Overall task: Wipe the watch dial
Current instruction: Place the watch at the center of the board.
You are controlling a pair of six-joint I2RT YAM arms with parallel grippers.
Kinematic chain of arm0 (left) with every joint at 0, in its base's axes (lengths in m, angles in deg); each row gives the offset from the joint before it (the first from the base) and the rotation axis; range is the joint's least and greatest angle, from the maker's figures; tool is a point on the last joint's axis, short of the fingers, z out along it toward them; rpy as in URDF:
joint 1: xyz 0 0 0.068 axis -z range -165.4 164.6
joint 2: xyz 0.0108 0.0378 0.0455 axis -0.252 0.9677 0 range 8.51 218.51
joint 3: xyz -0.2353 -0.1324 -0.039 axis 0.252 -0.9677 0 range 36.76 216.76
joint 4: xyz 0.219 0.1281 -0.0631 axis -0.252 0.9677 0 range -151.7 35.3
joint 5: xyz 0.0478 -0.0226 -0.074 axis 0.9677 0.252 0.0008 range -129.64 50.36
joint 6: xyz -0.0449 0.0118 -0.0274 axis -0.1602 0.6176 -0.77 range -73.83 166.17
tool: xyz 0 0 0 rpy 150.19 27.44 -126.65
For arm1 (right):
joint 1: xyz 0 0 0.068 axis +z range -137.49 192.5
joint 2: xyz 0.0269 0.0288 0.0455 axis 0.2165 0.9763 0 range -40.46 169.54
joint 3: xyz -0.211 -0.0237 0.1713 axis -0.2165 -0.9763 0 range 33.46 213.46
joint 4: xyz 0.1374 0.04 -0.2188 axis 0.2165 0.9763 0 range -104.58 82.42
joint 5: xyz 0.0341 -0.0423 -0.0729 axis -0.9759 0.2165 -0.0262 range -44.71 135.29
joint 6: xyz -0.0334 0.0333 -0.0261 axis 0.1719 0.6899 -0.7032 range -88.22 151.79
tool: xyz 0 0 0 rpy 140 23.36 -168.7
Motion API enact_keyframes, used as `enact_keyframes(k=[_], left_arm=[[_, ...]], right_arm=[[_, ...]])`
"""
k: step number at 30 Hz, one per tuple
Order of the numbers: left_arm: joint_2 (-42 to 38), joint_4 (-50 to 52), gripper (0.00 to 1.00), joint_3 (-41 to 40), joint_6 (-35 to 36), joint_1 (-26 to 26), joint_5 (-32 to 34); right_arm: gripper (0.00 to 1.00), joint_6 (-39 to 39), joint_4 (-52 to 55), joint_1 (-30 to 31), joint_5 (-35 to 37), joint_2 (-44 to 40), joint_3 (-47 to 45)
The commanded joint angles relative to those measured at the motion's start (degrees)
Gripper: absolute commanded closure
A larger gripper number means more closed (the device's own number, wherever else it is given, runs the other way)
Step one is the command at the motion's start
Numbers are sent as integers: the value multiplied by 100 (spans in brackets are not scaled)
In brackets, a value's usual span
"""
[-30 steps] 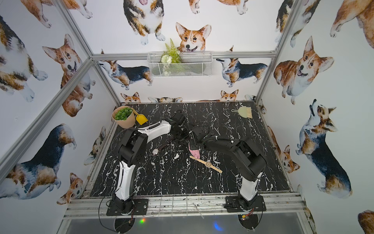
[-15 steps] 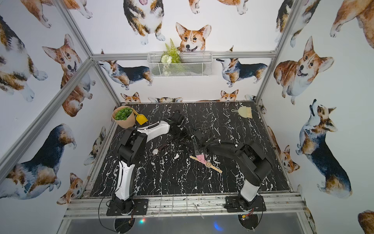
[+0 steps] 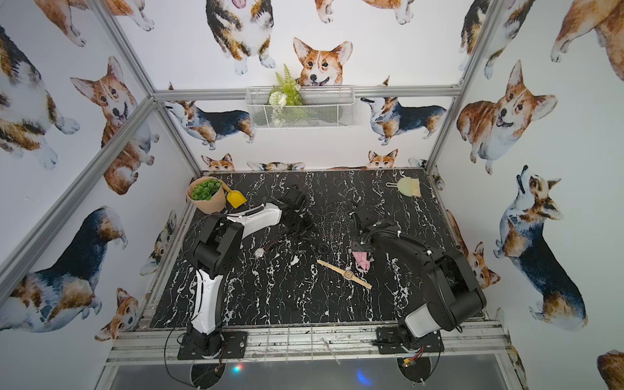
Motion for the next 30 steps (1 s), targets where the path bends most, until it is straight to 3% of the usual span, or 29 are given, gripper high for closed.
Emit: enact_keyframes(k=[1,7,12,14,23,30], left_arm=[[212,923,54,-406,-598,-48,1448],[-170,1055,54,-539,-726,-139,1675],[-642,1011,54,-895,-753,-194,1726],[-835,1007,54,-947,-687,-199,1794],[-1454,1220,48,-514,-295,-183,1991],[-1831,1086,46,-596,-301,-182,1929]], right_arm=[[89,0,203,-133,-212,28,79],[84,25,290,-144,-361,241,40],[52,33,390,-142,-536,292,75],[47,36,439,-144,-546,198,134],[46,7,477,86,-840,-385,337],[46,169,395,594,-918,-266,341]])
